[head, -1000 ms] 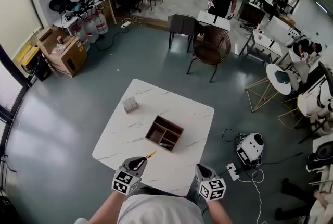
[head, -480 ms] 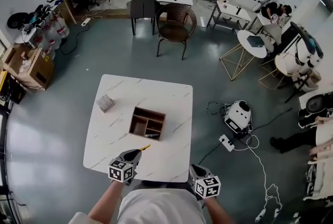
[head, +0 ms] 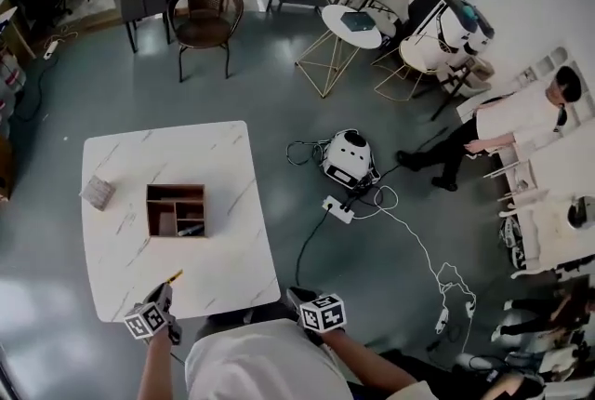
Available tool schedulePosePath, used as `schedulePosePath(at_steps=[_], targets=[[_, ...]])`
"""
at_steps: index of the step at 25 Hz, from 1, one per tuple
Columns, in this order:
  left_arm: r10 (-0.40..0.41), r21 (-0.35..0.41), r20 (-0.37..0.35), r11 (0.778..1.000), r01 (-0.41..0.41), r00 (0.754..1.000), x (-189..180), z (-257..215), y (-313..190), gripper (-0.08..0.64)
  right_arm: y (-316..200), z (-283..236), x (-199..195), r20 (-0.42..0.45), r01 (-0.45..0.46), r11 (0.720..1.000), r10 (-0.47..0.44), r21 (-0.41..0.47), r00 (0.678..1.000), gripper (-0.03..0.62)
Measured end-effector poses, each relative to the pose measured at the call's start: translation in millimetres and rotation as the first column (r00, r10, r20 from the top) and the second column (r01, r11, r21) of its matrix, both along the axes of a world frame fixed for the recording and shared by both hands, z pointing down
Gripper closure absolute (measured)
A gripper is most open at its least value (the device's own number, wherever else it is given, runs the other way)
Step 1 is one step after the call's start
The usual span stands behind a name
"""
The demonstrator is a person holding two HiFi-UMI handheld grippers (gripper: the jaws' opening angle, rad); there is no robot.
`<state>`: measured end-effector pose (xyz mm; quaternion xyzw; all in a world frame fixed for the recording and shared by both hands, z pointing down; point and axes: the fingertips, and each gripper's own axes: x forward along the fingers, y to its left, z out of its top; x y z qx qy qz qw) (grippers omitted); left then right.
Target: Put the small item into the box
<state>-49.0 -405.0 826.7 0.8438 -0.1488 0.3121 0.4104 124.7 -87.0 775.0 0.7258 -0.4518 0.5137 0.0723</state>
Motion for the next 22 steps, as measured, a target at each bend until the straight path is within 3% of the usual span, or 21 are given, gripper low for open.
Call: schedulePosePath(at_steps=[6, 10, 16, 22], targets=[[-0.101, 0.061, 0.001, 0.993, 0.1, 0.995, -24, -32, 22, 0.514, 6, -5, 14, -0.021, 0.096, 0.995, -0.095, 0.024, 0.995, 0.565], [-0.06, 0.09, -0.027, 0.994, 0.063, 0.998, -13, -50, 65, 0.514, 29, -1, 27, -0.029, 0.101, 0.993, -0.1, 0.06, 0.995, 0.565], [-0.066, 0.096, -0.038, 0.993, 0.069, 0.997, -10, -77, 110, 0.514, 82, 9, 76, -0.015, -0.023, 0.996, 0.025, 0.092, 1.0, 0.565], [-0.024, 0.132, 0.015, 0.991, 0.022, 1.0, -28, -95, 130, 0.514, 125, 2, 113, -0.014, -0.14, 0.98, 0.143, 0.143, 0.99, 0.565]])
